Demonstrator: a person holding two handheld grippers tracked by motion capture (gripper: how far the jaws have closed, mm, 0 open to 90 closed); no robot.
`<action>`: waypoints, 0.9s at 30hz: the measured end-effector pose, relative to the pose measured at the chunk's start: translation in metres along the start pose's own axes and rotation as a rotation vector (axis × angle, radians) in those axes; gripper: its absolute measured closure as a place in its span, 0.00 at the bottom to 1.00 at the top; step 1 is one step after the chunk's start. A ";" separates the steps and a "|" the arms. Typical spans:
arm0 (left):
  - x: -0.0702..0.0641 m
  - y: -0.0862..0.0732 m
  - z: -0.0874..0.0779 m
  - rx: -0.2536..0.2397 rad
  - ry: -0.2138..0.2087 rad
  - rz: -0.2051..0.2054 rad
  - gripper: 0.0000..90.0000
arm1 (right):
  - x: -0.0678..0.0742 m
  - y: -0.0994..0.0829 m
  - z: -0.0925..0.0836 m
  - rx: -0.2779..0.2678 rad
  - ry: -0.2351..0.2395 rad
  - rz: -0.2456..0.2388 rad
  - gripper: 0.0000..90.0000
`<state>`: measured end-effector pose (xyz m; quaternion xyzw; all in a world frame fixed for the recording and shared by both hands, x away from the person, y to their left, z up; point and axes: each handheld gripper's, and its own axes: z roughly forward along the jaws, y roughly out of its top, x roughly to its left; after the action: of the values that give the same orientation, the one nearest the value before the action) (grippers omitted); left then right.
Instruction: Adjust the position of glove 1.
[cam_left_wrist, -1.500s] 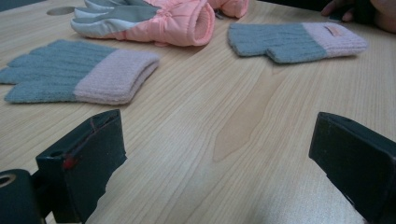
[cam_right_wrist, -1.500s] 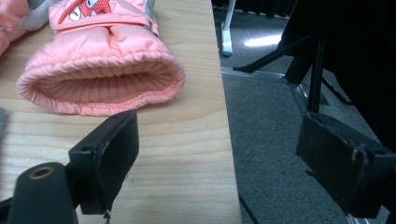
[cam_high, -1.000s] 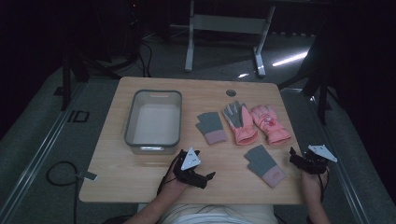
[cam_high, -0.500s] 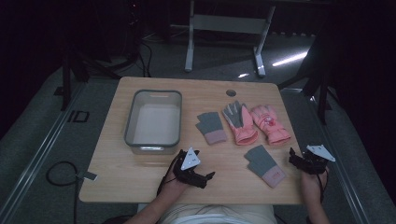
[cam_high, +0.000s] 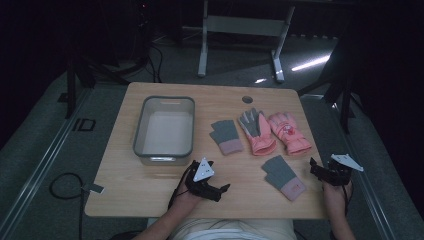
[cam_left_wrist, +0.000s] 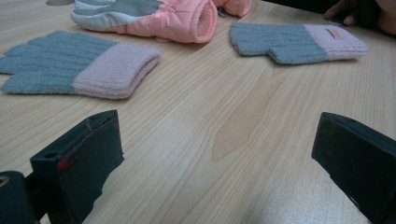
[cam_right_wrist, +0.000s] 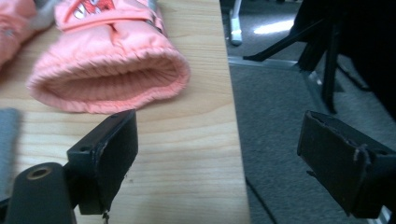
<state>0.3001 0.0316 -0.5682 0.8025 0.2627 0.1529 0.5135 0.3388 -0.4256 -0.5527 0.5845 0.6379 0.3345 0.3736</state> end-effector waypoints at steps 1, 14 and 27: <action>0.000 0.000 0.000 -0.002 -0.001 0.000 0.02 | 0.000 0.002 -0.001 0.004 0.008 0.019 0.13; -0.001 0.000 0.000 0.008 0.003 0.006 0.02 | 0.003 0.037 -0.016 -0.013 -0.038 0.037 0.12; -0.002 0.000 0.000 0.004 0.005 0.011 0.02 | 0.009 0.076 -0.026 0.061 0.088 0.057 0.15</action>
<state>0.2985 0.0302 -0.5683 0.8045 0.2598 0.1574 0.5104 0.3536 -0.4094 -0.4753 0.5981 0.6467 0.3510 0.3174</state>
